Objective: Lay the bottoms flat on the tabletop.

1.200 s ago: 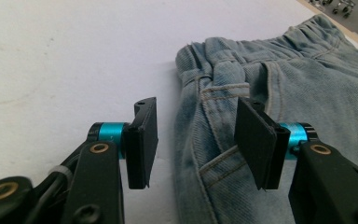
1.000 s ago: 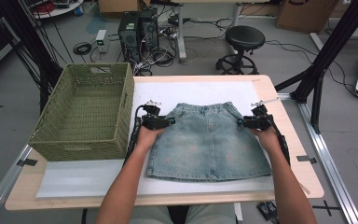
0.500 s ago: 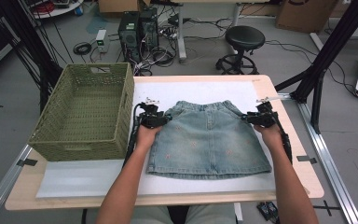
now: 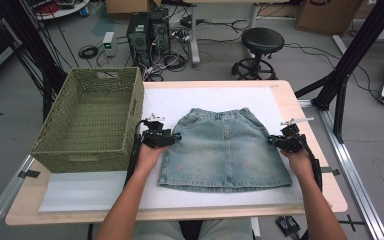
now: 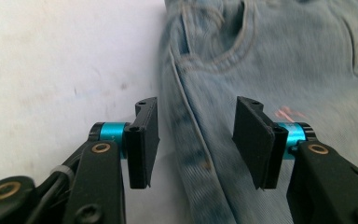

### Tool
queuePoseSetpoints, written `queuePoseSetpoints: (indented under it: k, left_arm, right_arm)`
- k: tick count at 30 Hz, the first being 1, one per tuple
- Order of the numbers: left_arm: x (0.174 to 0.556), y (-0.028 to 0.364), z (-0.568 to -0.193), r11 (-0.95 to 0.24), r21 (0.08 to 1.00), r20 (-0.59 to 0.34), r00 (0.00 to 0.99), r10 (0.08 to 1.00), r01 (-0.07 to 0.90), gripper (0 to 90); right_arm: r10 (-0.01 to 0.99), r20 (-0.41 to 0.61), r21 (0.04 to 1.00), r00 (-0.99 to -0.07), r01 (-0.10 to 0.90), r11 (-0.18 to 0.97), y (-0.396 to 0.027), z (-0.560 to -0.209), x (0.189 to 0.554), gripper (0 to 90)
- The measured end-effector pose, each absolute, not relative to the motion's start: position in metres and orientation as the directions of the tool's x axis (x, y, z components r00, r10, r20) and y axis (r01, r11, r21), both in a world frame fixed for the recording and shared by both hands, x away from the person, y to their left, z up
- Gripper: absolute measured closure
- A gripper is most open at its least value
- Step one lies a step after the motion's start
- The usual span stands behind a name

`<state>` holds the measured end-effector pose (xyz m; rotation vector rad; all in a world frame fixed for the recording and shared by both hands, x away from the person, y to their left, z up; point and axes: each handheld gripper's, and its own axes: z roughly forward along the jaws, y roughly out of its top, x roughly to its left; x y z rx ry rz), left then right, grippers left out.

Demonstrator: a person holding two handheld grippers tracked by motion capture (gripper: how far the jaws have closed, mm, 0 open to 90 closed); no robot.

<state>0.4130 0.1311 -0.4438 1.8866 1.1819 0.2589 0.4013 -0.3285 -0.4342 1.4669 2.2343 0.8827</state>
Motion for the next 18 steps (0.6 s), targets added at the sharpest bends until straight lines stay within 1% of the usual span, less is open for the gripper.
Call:
queuePoseSetpoints:
  k: [1, 3, 5, 6, 7, 8, 9, 10, 13, 16, 17, 18]
  left_arm:
    - [0.411, 0.131, -0.444, -0.171, 0.757, -0.257, 0.528, 0.809, 0.631, 48.0]
    - [0.407, 0.130, -0.445, -0.175, 0.759, -0.255, 0.534, 0.806, 0.627, 48.2]
    - [0.405, 0.128, -0.449, -0.192, 0.745, -0.255, 0.538, 0.803, 0.638, 48.8]
    - [0.404, 0.128, -0.450, -0.193, 0.754, -0.242, 0.538, 0.807, 0.628, 49.5]
    - [0.402, 0.128, -0.451, -0.205, 0.756, -0.231, 0.546, 0.805, 0.621, 55.9]
    - [0.402, 0.127, -0.451, -0.212, 0.756, -0.230, 0.554, 0.800, 0.620, 70.7]
    - [0.402, 0.126, -0.451, -0.224, 0.761, -0.212, 0.560, 0.801, 0.609, 76.6]
    - [0.402, 0.125, -0.451, -0.242, 0.769, -0.184, 0.567, 0.803, 0.592, 80.9]
    - [0.410, 0.124, -0.450, -0.213, 0.786, -0.166, 0.531, 0.831, 0.580, 82.3]
    - [0.415, 0.122, -0.451, -0.199, 0.784, -0.170, 0.512, 0.842, 0.588, 82.0]
    - [0.413, 0.122, -0.450, -0.197, 0.786, -0.170, 0.510, 0.843, 0.586, 80.6]
    - [0.412, 0.123, -0.450, -0.197, 0.785, -0.170, 0.511, 0.842, 0.587, 75.4]
  right_arm:
    - [0.904, 0.079, 0.671, -0.421, 0.693, 0.264, -0.330, -0.431, 0.398, 64.1]
    - [0.900, 0.095, 0.693, -0.426, 0.678, 0.247, -0.334, -0.426, 0.390, 63.5]
    - [0.904, 0.095, 0.681, -0.416, 0.690, 0.246, -0.336, -0.426, 0.385, 62.7]
    - [0.901, 0.095, 0.669, -0.424, 0.697, 0.258, -0.338, -0.427, 0.385, 62.7]
    - [0.903, 0.098, 0.658, -0.419, 0.708, 0.257, -0.338, -0.429, 0.384, 63.9]
    - [0.899, 0.101, 0.638, -0.426, 0.721, 0.270, -0.338, -0.433, 0.385, 71.4]
    - [0.893, 0.100, 0.628, -0.439, 0.724, 0.286, -0.338, -0.436, 0.385, 78.9]
    - [0.891, 0.085, 0.636, -0.446, 0.712, 0.296, -0.338, -0.437, 0.384, 84.3]
    - [0.899, 0.059, 0.655, -0.433, 0.696, 0.293, -0.340, -0.437, 0.387, 85.7]
    - [0.912, 0.030, 0.686, -0.410, 0.672, 0.280, -0.335, -0.438, 0.388, 85.3]
    - [0.911, 0.034, 0.683, -0.411, 0.675, 0.278, -0.334, -0.439, 0.388, 83.3]
    - [0.910, 0.047, 0.687, -0.413, 0.674, 0.270, -0.334, -0.439, 0.386, 77.9]
